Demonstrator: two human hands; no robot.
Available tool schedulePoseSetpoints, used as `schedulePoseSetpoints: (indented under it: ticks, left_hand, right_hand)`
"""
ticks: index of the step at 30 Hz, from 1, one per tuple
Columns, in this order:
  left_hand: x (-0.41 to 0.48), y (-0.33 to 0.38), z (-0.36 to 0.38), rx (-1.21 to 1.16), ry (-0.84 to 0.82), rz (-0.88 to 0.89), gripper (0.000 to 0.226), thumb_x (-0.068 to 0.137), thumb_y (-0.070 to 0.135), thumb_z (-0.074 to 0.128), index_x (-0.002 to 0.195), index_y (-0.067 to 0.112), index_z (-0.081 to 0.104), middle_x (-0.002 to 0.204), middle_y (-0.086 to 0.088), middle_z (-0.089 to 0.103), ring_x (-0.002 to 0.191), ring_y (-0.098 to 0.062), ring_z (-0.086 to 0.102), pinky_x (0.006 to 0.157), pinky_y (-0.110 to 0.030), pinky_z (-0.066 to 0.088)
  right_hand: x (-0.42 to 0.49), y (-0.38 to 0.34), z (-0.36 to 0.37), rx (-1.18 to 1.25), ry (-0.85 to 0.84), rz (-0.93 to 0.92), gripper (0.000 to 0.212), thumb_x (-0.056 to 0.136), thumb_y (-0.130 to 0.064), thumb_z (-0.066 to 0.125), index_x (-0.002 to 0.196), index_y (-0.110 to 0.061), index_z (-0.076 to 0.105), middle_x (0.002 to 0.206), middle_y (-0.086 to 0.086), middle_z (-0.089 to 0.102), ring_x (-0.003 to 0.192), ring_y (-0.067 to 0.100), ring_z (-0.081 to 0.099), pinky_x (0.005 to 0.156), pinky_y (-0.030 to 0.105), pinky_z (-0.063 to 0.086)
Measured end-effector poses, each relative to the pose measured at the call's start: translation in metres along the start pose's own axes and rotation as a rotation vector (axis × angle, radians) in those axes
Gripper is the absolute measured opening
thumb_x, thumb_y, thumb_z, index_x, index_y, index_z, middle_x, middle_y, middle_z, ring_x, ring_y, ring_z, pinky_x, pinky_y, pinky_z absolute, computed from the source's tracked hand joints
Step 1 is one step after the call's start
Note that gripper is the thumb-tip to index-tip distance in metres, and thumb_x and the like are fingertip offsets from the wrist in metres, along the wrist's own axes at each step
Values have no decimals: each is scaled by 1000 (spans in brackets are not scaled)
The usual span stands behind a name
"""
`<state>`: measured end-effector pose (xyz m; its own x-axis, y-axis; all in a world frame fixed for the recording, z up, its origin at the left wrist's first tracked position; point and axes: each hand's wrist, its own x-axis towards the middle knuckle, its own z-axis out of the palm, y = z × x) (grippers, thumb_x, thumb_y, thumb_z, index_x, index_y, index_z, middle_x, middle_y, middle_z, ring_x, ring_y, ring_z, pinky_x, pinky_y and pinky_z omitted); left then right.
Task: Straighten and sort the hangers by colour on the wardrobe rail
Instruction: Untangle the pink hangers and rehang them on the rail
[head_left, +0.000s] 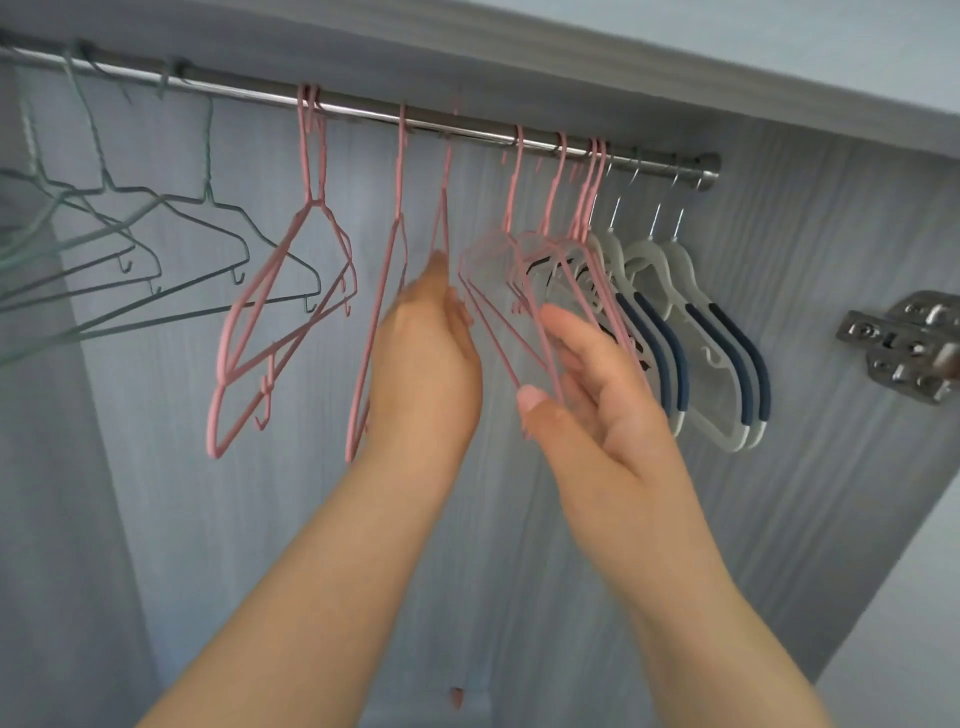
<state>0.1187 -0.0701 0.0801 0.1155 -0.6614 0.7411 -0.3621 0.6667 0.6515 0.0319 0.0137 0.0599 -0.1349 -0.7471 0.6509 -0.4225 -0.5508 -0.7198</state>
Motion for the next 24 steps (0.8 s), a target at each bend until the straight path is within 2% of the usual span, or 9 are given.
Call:
schedulePoseSetpoints:
  ticks: [2, 5, 6, 9, 12, 15, 17, 21, 24]
  left_hand:
    - [14, 4, 0, 14, 27, -2, 39, 94, 4, 28, 130, 4, 44, 95, -14, 59, 85, -21, 53, 64, -17, 30]
    - [28, 4, 1, 99, 7, -49, 35, 91, -2, 28, 96, 20, 55, 99, -21, 63, 80, -21, 51, 66, -25, 33]
    - [30, 2, 2, 133, 0, -66, 33, 90, -3, 28, 96, 18, 53, 99, -21, 64, 80, -21, 50, 65, -26, 33]
    - [20, -9, 2, 201, -11, -104, 37, 89, -5, 30, 122, 0, 46, 100, -18, 64, 90, -25, 55, 67, -24, 31]
    - [-4, -25, -5, 267, -28, -125, 44, 85, -8, 33, 128, 0, 39, 96, -12, 65, 88, -27, 56, 68, -27, 35]
    - [-32, -43, -16, 252, -68, -167, 47, 81, -12, 35, 126, 1, 42, 88, -7, 62, 86, -26, 58, 73, -31, 44]
    - [-50, -53, -24, 241, -76, -196, 49, 82, -12, 38, 128, 3, 43, 89, -5, 63, 89, -26, 60, 74, -28, 43]
    - [-78, -64, -50, 163, -4, -188, 32, 92, 0, 34, 113, 13, 56, 75, 6, 60, 68, -21, 57, 64, -23, 41]
    - [-89, -78, -72, 30, 9, -237, 28, 96, 5, 33, 98, 19, 57, 71, 10, 58, 58, -1, 55, 56, -4, 40]
  right_hand:
    - [-12, -1, -3, -57, -11, -47, 45, 80, -23, 49, 123, -37, 46, 137, -16, 39, 132, -6, 30, 110, 14, 23]
    - [-29, -4, -3, -149, -1, -99, 42, 82, -23, 51, 120, -40, 47, 136, -17, 37, 131, -8, 25, 101, -1, 18]
    - [-34, -4, -2, -168, -10, -116, 41, 82, -25, 51, 120, -41, 48, 136, -17, 36, 133, -7, 25, 101, -1, 17]
    - [-47, -1, 4, -151, -82, -144, 42, 82, -27, 47, 120, -42, 48, 135, -18, 36, 133, -2, 27, 100, -1, 18]
    - [-57, 11, 9, -102, -168, -112, 40, 81, -25, 47, 118, -41, 50, 131, -18, 39, 132, -1, 32, 101, 2, 20]
    - [-64, 37, 15, -80, -224, -50, 37, 83, -21, 47, 117, -36, 52, 127, -16, 45, 128, 1, 39, 102, 5, 25]
    - [-66, 61, 22, -74, -251, 23, 36, 84, -17, 49, 116, -31, 53, 124, -14, 49, 124, 0, 42, 103, 8, 29]
    - [-62, 120, 41, -123, -335, 241, 35, 86, -13, 49, 117, -31, 50, 121, -9, 49, 117, 2, 47, 98, 9, 30]
    - [-51, 162, 48, -148, -362, 418, 41, 92, -9, 49, 131, -15, 42, 137, 4, 43, 127, 18, 43, 98, 14, 29]
